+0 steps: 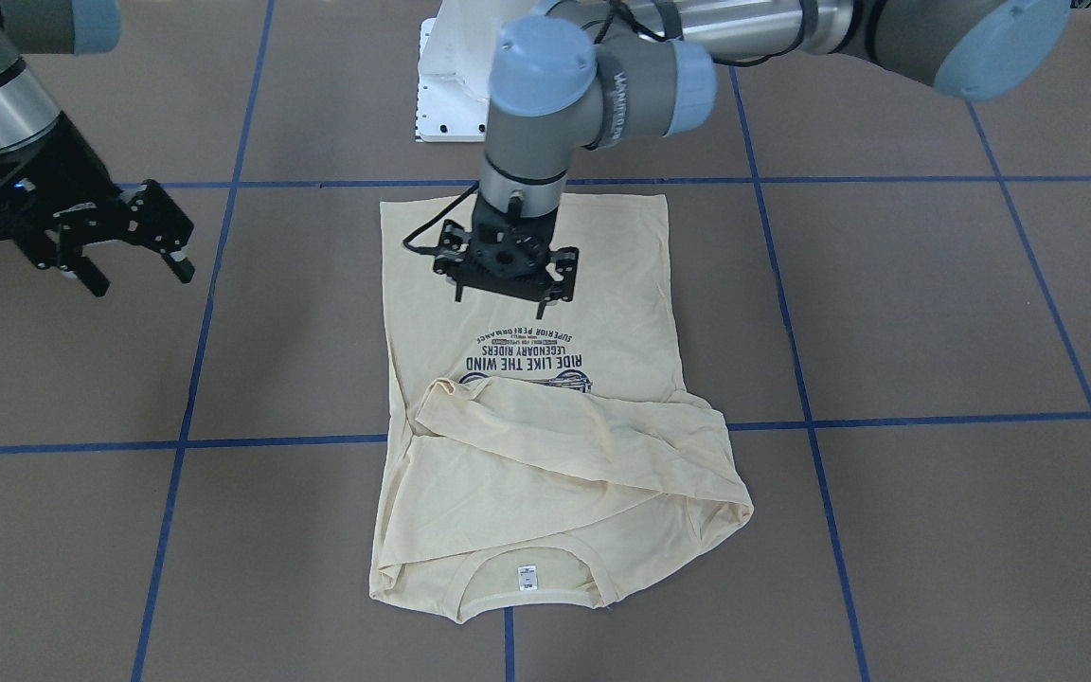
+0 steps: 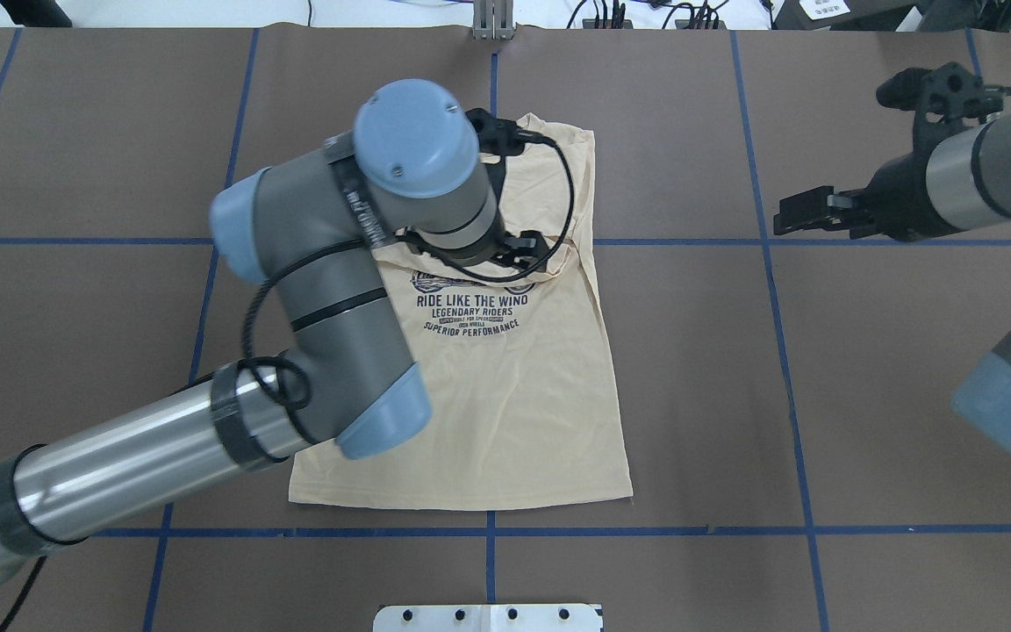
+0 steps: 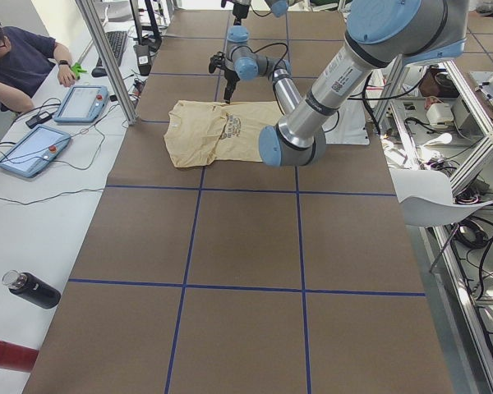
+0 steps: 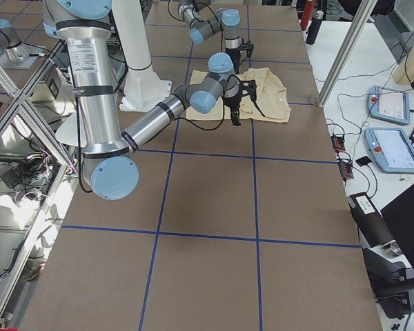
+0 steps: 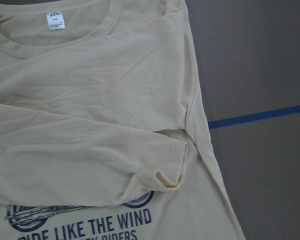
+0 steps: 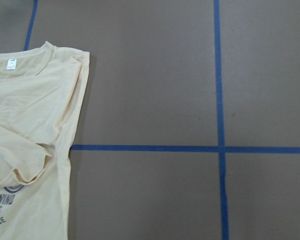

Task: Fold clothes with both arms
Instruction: 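Release the sleeve and move both grippers to the shirt hem nearest the robot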

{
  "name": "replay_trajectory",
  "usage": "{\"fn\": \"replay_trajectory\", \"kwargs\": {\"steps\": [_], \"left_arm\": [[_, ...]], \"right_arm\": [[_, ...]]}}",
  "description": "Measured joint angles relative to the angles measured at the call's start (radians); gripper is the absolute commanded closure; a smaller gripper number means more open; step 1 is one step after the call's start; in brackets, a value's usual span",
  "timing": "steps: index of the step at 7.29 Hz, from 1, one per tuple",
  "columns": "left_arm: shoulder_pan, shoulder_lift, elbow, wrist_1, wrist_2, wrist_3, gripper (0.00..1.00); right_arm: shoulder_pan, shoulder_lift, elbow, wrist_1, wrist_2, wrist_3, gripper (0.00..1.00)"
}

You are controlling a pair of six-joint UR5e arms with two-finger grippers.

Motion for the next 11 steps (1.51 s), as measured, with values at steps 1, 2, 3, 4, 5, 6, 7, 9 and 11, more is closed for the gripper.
{"fn": "replay_trajectory", "kwargs": {"steps": [1,2,3,4,5,6,7,9,11], "left_arm": [[0.006,0.113,-0.124,-0.002,0.015,0.006,0.00],[0.026,0.230,-0.241,-0.008,0.047,0.005,0.00],[0.057,0.349,-0.338,-0.032,0.082,-0.005,0.00],[0.098,0.465,-0.397,-0.104,0.124,-0.053,0.00],[0.153,0.554,-0.419,-0.186,0.173,-0.133,0.03],[0.213,0.608,-0.424,-0.238,0.222,-0.219,0.10],[0.263,0.633,-0.422,-0.259,0.255,-0.298,0.14],[0.308,0.646,-0.403,-0.267,0.276,-0.362,0.23],[0.322,0.647,-0.378,-0.267,0.278,-0.371,0.37]], "right_arm": [[-0.116,0.001,0.056,-0.037,-0.089,0.105,0.01],[-0.255,0.003,0.117,-0.100,-0.214,0.206,0.01],[-0.382,0.005,0.161,-0.150,-0.327,0.303,0.02],[-0.478,0.005,0.181,-0.180,-0.412,0.382,0.02],[-0.531,0.006,0.189,-0.201,-0.459,0.433,0.02],[-0.557,0.006,0.190,-0.214,-0.480,0.465,0.01],[-0.568,0.006,0.190,-0.220,-0.491,0.480,0.01],[-0.575,0.006,0.189,-0.222,-0.500,0.488,0.01],[-0.581,0.005,0.189,-0.223,-0.506,0.489,0.01]]}}
